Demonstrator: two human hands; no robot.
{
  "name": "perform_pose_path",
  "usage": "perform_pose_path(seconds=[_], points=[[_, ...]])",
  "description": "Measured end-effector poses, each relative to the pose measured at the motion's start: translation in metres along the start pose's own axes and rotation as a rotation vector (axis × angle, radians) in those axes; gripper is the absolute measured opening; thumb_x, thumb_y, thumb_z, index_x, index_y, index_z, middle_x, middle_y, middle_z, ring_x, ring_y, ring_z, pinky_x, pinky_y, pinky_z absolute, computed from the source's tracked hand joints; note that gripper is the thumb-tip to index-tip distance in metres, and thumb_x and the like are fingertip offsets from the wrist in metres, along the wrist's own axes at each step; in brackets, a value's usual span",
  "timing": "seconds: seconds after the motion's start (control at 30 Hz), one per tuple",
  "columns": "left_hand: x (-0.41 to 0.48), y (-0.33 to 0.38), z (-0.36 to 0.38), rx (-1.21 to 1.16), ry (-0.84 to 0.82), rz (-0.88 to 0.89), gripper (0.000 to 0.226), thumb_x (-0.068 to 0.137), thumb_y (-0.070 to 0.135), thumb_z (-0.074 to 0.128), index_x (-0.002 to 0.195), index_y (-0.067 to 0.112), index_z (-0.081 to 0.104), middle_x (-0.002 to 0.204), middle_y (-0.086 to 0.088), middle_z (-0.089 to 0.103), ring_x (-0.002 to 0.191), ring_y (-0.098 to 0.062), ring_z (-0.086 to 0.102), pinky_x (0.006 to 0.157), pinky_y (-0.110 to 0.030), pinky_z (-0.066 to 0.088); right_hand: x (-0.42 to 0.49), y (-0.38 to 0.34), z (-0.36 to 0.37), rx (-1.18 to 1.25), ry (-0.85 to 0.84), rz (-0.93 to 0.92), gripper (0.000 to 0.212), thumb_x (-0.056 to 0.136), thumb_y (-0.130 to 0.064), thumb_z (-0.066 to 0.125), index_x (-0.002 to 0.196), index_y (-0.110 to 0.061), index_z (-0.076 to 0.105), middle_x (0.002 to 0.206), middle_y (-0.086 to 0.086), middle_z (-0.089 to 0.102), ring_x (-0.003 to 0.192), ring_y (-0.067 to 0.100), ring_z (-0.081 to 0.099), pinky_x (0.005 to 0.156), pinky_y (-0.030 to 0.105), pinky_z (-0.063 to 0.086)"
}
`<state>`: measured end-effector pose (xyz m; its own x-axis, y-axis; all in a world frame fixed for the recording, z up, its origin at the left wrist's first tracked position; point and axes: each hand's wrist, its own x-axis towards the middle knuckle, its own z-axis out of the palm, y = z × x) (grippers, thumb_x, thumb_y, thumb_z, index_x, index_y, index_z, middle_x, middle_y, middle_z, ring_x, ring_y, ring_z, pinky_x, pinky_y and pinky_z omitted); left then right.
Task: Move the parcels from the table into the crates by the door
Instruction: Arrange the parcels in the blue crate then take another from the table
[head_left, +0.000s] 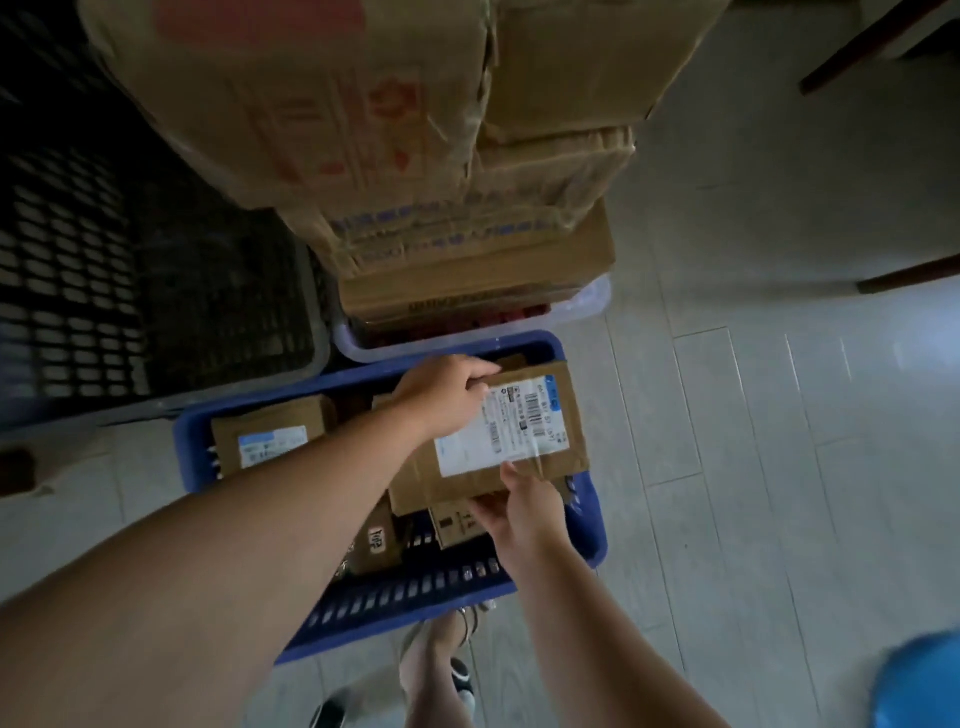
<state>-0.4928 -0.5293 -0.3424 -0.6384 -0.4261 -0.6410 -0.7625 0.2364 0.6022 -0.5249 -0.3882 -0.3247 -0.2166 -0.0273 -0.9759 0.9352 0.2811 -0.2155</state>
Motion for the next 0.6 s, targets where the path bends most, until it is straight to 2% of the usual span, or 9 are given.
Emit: perform_pose_path(seconds=[0.07,0.13,0.27,0.37,0.5,0.6], points=[[0.007,0.001,-0.002,0.031,0.077,0.07,0.036,0.097,0.019,0.046,0.133,0.022,0.053,0.134,-0.002,0.054,0.119,-0.021,0.052,0.087,-0.025,0.038,0.006,-0.009,0.006,0.012,0.005,-0.024,0.037,0.096,-0.006,0.05,0.13,-0.02,0.049,0.125,0.011,0.058,0.11,0.031,0.058,0.076,0.043,0.058],[0.011,0.001,-0.008,0.005,0.149,0.095,0.035,0.096,0.018,0.048,0.13,0.019,0.054,0.133,-0.003,0.054,0.12,-0.022,0.05,0.09,-0.024,0.036,0.01,-0.015,0.013,0.0,0.013,-0.028,0.03,0.095,-0.004,0.051,0.123,-0.013,0.052,0.123,0.016,0.058,0.101,0.032,0.061,0.08,0.045,0.057],[0.005,-0.005,-0.02,0.042,0.192,0.086,0.036,0.095,0.02,0.049,0.13,0.017,0.055,0.13,-0.002,0.055,0.121,-0.022,0.046,0.095,-0.03,0.037,0.009,-0.015,0.019,0.033,0.063,-0.024,0.024,0.095,-0.004,0.052,0.117,-0.012,0.054,0.115,0.014,0.061,0.096,0.029,0.061,0.067,0.042,0.059],[-0.01,-0.016,-0.03,0.049,0.246,0.041,0.036,0.094,0.023,0.05,0.129,0.017,0.056,0.13,-0.003,0.055,0.121,-0.021,0.047,0.094,-0.031,0.041,0.004,-0.015,0.017,-0.013,0.054,-0.026,0.026,0.096,-0.008,0.051,0.122,-0.011,0.054,0.111,0.013,0.063,0.092,0.028,0.063,0.059,0.04,0.058],[-0.036,-0.027,-0.047,0.044,0.253,-0.017,0.039,0.093,0.026,0.052,0.131,0.018,0.054,0.134,-0.003,0.053,0.124,-0.021,0.046,0.098,-0.031,0.039,-0.01,-0.016,0.013,-0.203,0.104,0.003,0.032,0.097,-0.023,0.053,0.126,-0.01,0.051,0.099,0.015,0.057,0.088,0.027,0.059,0.078,0.047,0.05],[-0.062,-0.027,-0.063,-0.017,0.253,-0.053,0.04,0.093,0.028,0.053,0.132,0.018,0.053,0.136,-0.004,0.052,0.123,-0.021,0.048,0.094,-0.025,0.037,-0.035,-0.013,0.013,-0.256,0.161,-0.035,0.037,0.096,-0.024,0.054,0.131,-0.011,0.05,0.092,0.012,0.053,0.087,0.026,0.057,0.086,0.049,0.047]])
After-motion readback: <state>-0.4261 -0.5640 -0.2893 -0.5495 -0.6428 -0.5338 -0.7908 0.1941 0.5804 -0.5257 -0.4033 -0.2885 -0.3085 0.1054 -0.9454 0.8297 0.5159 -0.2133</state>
